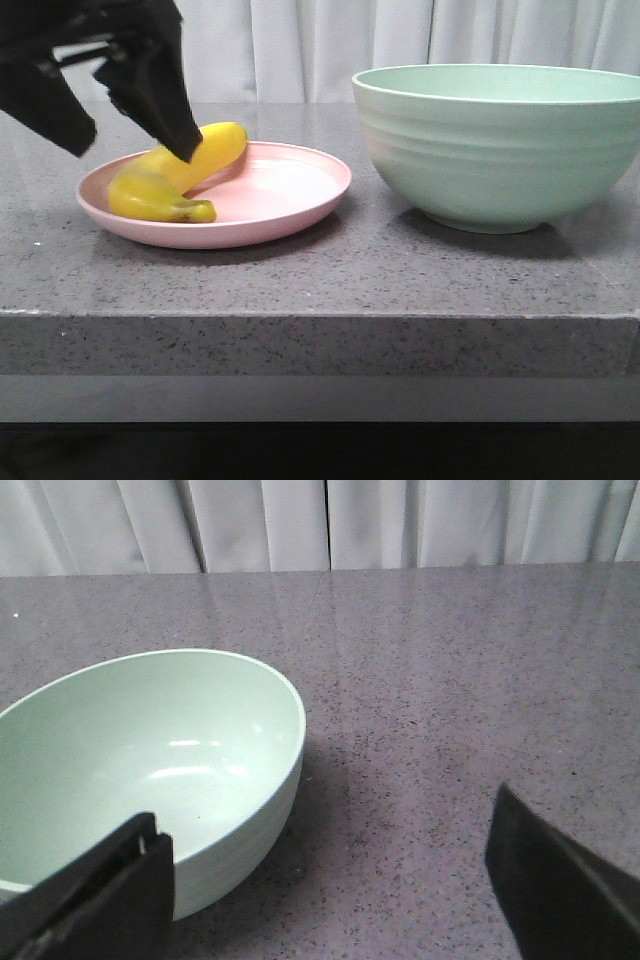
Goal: Transfer banana from pink plate to green bowl
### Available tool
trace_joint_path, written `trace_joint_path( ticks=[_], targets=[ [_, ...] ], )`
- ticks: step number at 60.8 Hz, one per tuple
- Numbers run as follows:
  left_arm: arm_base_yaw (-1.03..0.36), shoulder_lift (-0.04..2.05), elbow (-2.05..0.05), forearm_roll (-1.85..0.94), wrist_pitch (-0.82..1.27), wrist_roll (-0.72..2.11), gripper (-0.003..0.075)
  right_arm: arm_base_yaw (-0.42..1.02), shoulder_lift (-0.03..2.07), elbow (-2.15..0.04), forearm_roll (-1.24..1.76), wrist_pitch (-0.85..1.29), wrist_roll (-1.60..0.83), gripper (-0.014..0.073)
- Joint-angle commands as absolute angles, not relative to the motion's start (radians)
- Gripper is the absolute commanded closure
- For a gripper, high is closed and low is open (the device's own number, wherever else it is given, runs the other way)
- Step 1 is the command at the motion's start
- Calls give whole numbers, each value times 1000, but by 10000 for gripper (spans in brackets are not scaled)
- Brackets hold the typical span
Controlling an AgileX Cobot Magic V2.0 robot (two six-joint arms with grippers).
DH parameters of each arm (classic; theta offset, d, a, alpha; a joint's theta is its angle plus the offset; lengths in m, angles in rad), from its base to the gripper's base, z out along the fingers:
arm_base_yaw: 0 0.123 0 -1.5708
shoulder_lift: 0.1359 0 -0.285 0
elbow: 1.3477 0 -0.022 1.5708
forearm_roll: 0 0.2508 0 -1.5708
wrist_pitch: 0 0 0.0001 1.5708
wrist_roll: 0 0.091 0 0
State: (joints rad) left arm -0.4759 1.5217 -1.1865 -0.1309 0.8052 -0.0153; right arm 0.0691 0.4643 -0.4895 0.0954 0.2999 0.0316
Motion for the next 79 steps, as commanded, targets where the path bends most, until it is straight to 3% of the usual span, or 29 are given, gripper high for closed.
trace_joint_path(
  ticks=[1,38,45,51,71,79],
  targets=[
    [-483,1516,-1236,-154,791,-26,121,64,477,-524,89,225,26,-48],
    [-483,1616,-1236,-168,789,-20,122,64,477,-524,89,223,26,-48],
    [-483,1625,-1236,-171,780,-20,150,64,477,-524,89,223,26,-48],
    [-483,1626,-1236,-171,764,-20,215,64,477,-524,89,223,26,-48],
    [-483,1626,-1236,-196,660,-20,566,64,477,-524,89,220,26,-48],
    [-483,1626,-1253,-196,600,-20,672,64,477,-524,89,217,26,-48]
  ],
)
